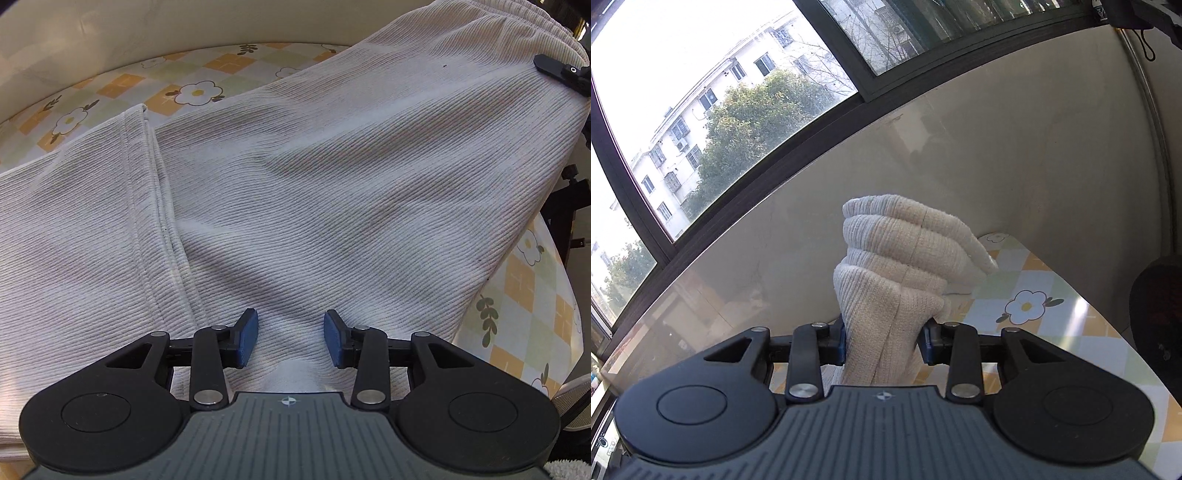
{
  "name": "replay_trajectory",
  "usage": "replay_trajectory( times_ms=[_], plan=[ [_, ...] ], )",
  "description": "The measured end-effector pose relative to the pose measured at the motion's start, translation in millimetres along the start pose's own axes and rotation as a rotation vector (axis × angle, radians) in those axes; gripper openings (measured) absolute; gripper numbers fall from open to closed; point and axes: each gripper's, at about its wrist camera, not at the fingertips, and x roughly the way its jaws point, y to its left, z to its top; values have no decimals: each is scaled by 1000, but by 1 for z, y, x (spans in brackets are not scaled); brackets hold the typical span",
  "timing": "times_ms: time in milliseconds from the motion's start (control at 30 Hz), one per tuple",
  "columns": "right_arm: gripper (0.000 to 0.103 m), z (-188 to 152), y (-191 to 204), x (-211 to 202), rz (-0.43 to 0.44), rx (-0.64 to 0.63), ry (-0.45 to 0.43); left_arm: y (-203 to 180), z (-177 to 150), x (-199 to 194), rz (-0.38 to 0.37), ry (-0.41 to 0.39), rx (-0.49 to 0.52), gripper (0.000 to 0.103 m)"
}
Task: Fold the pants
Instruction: 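Lift the gripped waistband up with the right gripper, then lay the waistband over the pants with the right gripper while the left gripper pinches the fold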
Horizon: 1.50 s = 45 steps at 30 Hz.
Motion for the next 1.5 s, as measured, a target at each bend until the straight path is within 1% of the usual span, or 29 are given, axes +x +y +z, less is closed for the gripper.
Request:
replay_trajectory(
  times_ms=[33,133,167,233,300,333,400,433,533,567,600,633,700,800,833,900,967,1000,1067,1167,1233,1333,1400,1467,1500],
  plan=[
    [36,1,6,-2,2,-12,-6,4,0,-1,-18,-2,-11,42],
    [36,3,34,-8,10,-71,-31,30,0,-11,-129,-22,-76,43],
    [36,4,46,-10,15,-95,-41,38,-1,-19,-164,-46,-91,43],
    [36,3,69,-14,22,-139,-57,57,-4,-44,-216,-125,-97,45],
    [36,-1,95,-17,31,-187,-71,77,-8,-67,-241,-191,-113,50],
    [36,-4,110,-18,36,-216,-77,95,-13,-82,-255,-230,-144,51],
    [36,-10,137,-18,46,-277,-81,128,-21,-100,-272,-272,-223,51],
    [36,-15,153,-16,54,-316,-81,150,-27,-110,-278,-294,-282,51],
    [36,-32,196,-12,82,-416,-69,204,-48,-129,-271,-336,-418,51],
    [36,-42,214,-8,92,-469,-59,229,-59,-137,-257,-353,-470,51],
    [36,-52,230,-4,104,-512,-49,242,-65,-141,-247,-362,-495,51],
    [36,-63,244,0,119,-550,-35,264,-77,-148,-225,-378,-533,51],
    [36,-84,269,9,156,-603,0,297,-94,-156,-192,-393,-582,51],
    [36,-125,307,28,231,-690,89,339,-121,-163,-149,-399,-661,51],
    [36,-139,316,35,253,-718,122,349,-129,-163,-140,-397,-681,51],
    [35,-178,338,56,301,-813,234,370,-144,-164,-122,-389,-739,50],
    [35,-218,353,72,313,-926,347,391,-159,-166,-109,-377,-784,50],
    [35,-237,360,75,317,-980,389,397,-164,-166,-106,-372,-796,50],
    [35,-262,366,73,326,-1048,446,408,-176,-169,-103,-365,-813,50],
    [36,-277,368,75,309,-1059,531,419,-182,-169,-111,-358,-826,50],
    [38,-282,361,76,307,-1052,576,418,-180,-169,-123,-350,-826,50],
    [42,-285,361,77,314,-1051,584,409,-165,-161,-143,-343,-794,50],
    [44,-288,352,71,308,-1043,576,399,-150,-157,-161,-345,-756,50],
    [53,-282,343,64,309,-1022,566,388,-132,-153,-180,-348,-711,50],
    [65,-276,338,60,311,-998,564,379,-122,-154,-191,-351,-678,50]
  ],
)
